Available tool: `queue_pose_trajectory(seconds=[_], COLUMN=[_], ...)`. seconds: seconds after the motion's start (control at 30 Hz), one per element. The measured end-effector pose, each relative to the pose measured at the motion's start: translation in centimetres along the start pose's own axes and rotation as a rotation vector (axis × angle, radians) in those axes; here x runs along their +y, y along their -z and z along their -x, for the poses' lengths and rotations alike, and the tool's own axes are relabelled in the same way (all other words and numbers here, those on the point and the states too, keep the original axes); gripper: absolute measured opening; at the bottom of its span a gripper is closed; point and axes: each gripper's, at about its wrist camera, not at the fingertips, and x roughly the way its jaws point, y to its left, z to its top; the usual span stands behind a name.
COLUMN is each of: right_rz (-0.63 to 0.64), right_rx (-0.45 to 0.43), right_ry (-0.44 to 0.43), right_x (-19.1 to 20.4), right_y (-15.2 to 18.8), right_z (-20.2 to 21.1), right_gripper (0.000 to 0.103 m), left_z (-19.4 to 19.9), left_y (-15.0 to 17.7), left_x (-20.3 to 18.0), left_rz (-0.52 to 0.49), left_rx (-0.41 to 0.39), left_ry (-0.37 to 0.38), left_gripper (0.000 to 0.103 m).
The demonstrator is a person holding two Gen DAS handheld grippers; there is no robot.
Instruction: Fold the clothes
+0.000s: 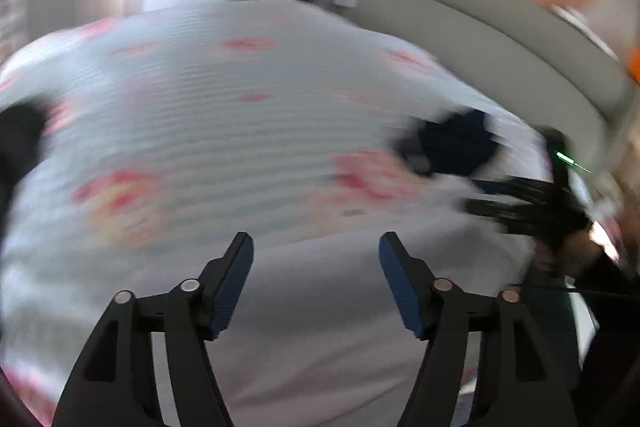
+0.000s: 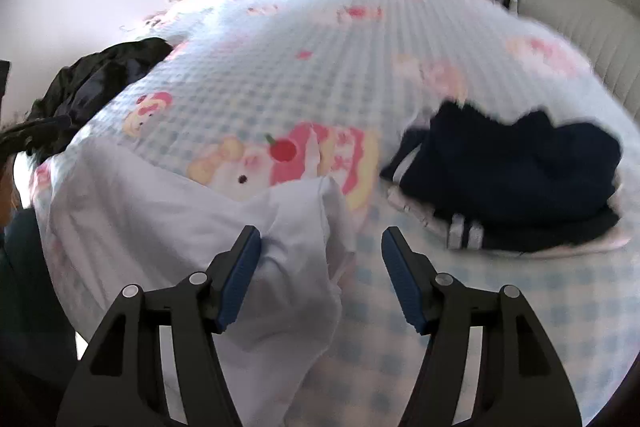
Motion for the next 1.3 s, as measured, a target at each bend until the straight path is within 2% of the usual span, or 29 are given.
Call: queue_pose_trajectory(seconds=[0.07,0.13,0.2,0.27,0.3,0.33,0.37,0.4,0.47,0.57,0.63,0.7,0.73,0.8,0.83,0.87,0.9,0.93,0.97,1.03,1.07,1.1,1.17,1.23,1.3], right_rz=[-0.078,-0.15,-0.178,-0.175,-0.165,-0.155,-0.146,-0.137,-0.142,-0.244,-0.334,-0.339,-0.332,-0.335,-0.337,-0.349,-0.365,-0.382,-0.379,-0.351,-0.329,-0.308,-0.272,-0.272,-0.314], right_rx=[-0.034,-0.062,-0.06,-0.048,-0.036,-0.027,-0.022,-0.017,-0.035,-0.089,-0.122,-0.173,-0.201,-0.246,-0.268,-0.271,-0.264,-0.258,-0.225,-0.132,-0.095,-0.057,0.024,0.071,0.037], right_ry=[-0.057,-0.101,-0.125,-0.137,-0.143,-0.142,-0.136,-0.131,-0.139,-0.172,-0.211,-0.25,-0.269,-0.256,-0.244,-0.242,-0.247,-0.251,-0.247,-0.229,-0.211,-0.177,-0.098,-0.053,-0.07], right_x=[-0.9,-1.7,-2.0,-2.5,-2.7,-2.8,-2.9,-2.9,-3.1,-4.8,-6.0,-5.9,-5.8,-5.3,-5.1,-5.0,-5.0,-4.9,-4.5,-3.4,-2.8,-2.4,-1.8,-1.9,-2.4], right_y=[0.8,2.1,2.7,3.2,3.5,3.5,3.5,3.5,3.4,2.9,2.2,1.5,1.2,1.2,1.2,1.4,1.6,1.9,1.9,1.9,1.9,2.0,2.1,2.1,1.9], right_z=[0.5,1.1,1.0,1.3,1.3,1.1,1.0,0.9,1.0,1.3,1.6,2.7,3.4,4.6,5.2,5.2,4.9,4.5,3.6,1.0,-0.2,-1.4,-4.3,-5.8,-5.5], right_gripper=[0.064,0.064,0.064,0.064,0.064,0.064,0.064,0.064,0.064,0.064,0.066,0.066,0.066,0.066,0.066,0.067,0.068,0.069,0.069,0.069,0.069,0.069,0.067,0.067,0.067], left_z=[-3.3,-7.2,-10.6,-12.1,-12.8,-12.9,-12.9,-12.8,-12.7,-11.0,-9.5,-8.2,-7.9,-9.1,-10.6,-12.7,-14.4,-16.0,-16.5,-13.8,-11.5,-9.0,-4.6,-1.2,0.5], left_y=[-1.0,-1.6,-2.1,-2.1,-2.1,-1.8,-1.5,-1.5,-1.7,-2.0,-2.4,-2.9,-3.2,-3.9,-4.1,-4.1,-3.9,-3.6,-3.4,-2.9,-2.4,-1.8,0.1,2.8,5.5], left_x=[-2.1,-4.2,-5.3,-5.4,-5.5,-5.7,-5.9,-5.6,-4.9,-4.2,-4.3,-4.6,-4.8,-4.6,-4.1,-3.3,-2.3,-1.3,-0.6,0.3,0.9,1.5,4.1,7.5,10.7], left_rz=[-0.064,-0.127,-0.147,-0.137,-0.131,-0.126,-0.122,-0.092,-0.024,0.041,0.045,0.033,0.016,-0.013,-0.006,0.016,0.059,0.107,0.158,0.217,0.23,0.239,0.309,0.426,0.533], left_rx=[0.058,0.136,0.215,0.245,0.257,0.259,0.259,0.26,0.265,0.253,0.239,0.226,0.216,0.22,0.241,0.277,0.311,0.344,0.348,0.226,0.142,0.052,-0.066,-0.11,-0.109], left_ry=[0.07,0.096,0.112,0.143,0.159,0.172,0.184,0.196,0.234,0.356,0.453,0.556,0.568,0.492,0.422,0.332,0.261,0.197,0.189,0.208,0.163,0.102,-0.055,-0.203,-0.304], left_gripper=[0.073,0.073,0.073,0.073,0.067,0.043,0.026,0.016,0.013,0.012,0.012,0.013,0.013,0.017,0.026,0.039,0.063,0.063,0.063,0.064,0.065,0.065,0.065,0.065,0.065])
